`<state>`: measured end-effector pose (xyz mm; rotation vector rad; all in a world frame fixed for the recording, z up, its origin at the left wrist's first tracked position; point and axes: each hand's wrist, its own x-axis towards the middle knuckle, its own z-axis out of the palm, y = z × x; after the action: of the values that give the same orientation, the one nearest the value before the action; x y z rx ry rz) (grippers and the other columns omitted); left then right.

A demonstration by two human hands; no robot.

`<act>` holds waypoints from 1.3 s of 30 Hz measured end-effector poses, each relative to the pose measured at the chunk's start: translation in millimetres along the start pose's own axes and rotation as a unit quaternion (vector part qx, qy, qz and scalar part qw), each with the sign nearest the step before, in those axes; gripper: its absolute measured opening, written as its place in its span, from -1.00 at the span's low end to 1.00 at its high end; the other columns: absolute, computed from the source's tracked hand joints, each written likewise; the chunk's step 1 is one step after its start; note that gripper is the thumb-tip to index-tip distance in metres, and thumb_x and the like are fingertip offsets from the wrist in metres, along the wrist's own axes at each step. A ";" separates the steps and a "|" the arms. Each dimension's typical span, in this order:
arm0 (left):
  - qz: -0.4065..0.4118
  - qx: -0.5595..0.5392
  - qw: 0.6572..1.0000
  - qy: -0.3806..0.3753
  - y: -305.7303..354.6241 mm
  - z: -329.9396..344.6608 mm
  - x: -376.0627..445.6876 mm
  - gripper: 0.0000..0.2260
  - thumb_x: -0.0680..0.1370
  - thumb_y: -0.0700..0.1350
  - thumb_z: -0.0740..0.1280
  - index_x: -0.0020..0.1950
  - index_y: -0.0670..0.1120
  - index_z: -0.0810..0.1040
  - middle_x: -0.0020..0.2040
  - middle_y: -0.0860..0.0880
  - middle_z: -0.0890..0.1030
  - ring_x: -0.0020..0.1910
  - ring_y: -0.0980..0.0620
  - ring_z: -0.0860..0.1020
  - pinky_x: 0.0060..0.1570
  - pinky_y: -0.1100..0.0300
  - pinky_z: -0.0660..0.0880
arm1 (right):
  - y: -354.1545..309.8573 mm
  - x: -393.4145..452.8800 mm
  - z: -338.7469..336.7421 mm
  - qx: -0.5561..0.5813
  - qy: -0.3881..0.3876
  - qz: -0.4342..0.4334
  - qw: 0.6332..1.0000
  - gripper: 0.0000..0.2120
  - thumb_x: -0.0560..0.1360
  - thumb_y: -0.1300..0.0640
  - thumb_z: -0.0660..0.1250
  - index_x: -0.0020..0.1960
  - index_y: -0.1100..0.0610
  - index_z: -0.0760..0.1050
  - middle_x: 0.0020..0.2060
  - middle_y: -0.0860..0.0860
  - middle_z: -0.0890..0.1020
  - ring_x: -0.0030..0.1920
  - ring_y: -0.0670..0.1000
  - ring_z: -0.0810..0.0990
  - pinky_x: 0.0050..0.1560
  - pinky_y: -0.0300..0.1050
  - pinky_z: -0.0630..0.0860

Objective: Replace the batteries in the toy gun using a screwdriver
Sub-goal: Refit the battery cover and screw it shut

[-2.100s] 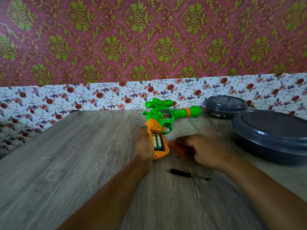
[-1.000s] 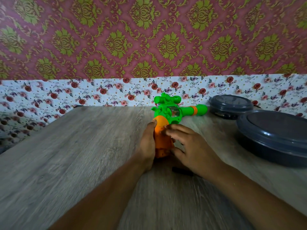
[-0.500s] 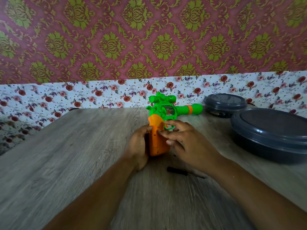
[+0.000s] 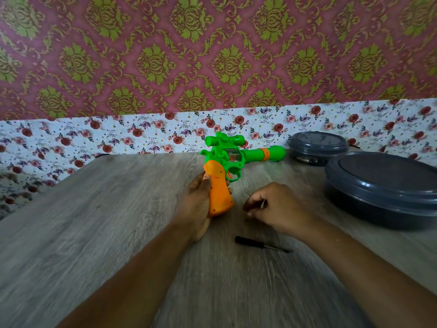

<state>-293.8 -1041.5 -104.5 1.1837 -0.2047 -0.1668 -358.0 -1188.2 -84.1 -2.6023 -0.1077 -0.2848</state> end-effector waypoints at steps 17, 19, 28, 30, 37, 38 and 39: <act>-0.011 -0.018 0.998 -0.052 7.5 4.9 -12.2 -0.74 0.63 -0.21 0.08 0.30 -0.05 0.38 -0.06 -0.10 0.61 -0.18 -0.01 0.62 -0.13 0.10 0.55 | -0.4 2.0 11.6 -0.001 0.065 -0.047 0.997 -0.94 0.40 0.23 0.38 -0.19 0.10 0.59 -0.27 -0.03 0.61 -0.29 -0.11 0.50 -0.25 -0.29 0.44; -0.019 -0.013 0.998 -0.062 5.2 8.3 -12.7 -0.67 0.61 -0.25 0.10 0.38 -0.09 0.35 0.04 -0.06 0.61 -0.13 0.05 0.62 -0.11 0.14 0.55 | -5.9 3.1 11.8 0.106 0.151 -0.056 0.981 -0.86 0.38 0.23 0.42 -0.28 0.02 0.56 -0.35 -0.10 0.60 -0.35 -0.18 0.51 -0.29 -0.37 0.38; -0.040 -0.041 0.992 -0.115 1.0 13.7 -14.0 -0.59 0.61 -0.28 0.09 0.46 -0.10 0.29 0.00 -0.01 0.63 -0.22 0.14 0.66 -0.28 0.27 0.59 | -17.3 4.9 26.5 0.110 0.254 -0.151 0.949 -0.95 0.37 0.19 0.34 -0.24 0.17 0.54 -0.31 0.00 0.61 -0.28 -0.10 0.53 -0.27 -0.40 0.36; -0.039 -0.052 0.992 -0.112 0.8 13.8 -13.4 -0.61 0.61 -0.27 0.07 0.45 -0.11 0.31 0.01 -0.04 0.62 -0.16 0.11 0.65 -0.21 0.25 0.60 | -16.6 5.6 27.2 0.073 0.249 -0.175 0.950 -0.95 0.38 0.21 0.32 -0.22 0.18 0.53 -0.30 0.02 0.59 -0.25 -0.03 0.53 -0.23 -0.27 0.39; -0.043 -0.069 0.989 -0.121 3.6 15.6 -16.2 -0.64 0.62 -0.27 0.04 0.40 -0.14 0.36 0.02 -0.08 0.59 -0.04 0.02 0.57 0.11 0.15 0.46 | -14.7 5.1 30.5 0.011 0.256 -0.206 0.945 -0.89 0.43 0.17 0.26 -0.20 0.19 0.52 -0.27 0.04 0.57 -0.24 0.05 0.54 -0.24 -0.14 0.40; -0.044 -0.069 0.989 -0.122 3.7 15.4 -16.1 -0.64 0.62 -0.26 0.04 0.40 -0.13 0.35 0.04 -0.09 0.59 -0.03 0.02 0.57 0.12 0.15 0.47 | -14.1 5.1 30.5 0.012 0.257 -0.205 0.944 -0.87 0.44 0.16 0.25 -0.20 0.18 0.52 -0.28 0.04 0.57 -0.25 0.04 0.54 -0.24 -0.15 0.40; -0.044 -0.067 0.989 -0.124 3.4 15.2 -16.0 -0.64 0.62 -0.25 0.05 0.41 -0.13 0.35 0.04 -0.08 0.59 -0.03 0.02 0.57 0.09 0.16 0.49 | -13.7 5.2 30.1 0.016 0.259 -0.203 0.944 -0.87 0.44 0.15 0.24 -0.20 0.18 0.52 -0.28 0.04 0.57 -0.25 0.04 0.54 -0.24 -0.16 0.40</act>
<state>-313.0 -1050.1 -97.0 1.0379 -0.3539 -0.4002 -349.2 -1161.2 -101.7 -2.3639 -0.4559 -1.0880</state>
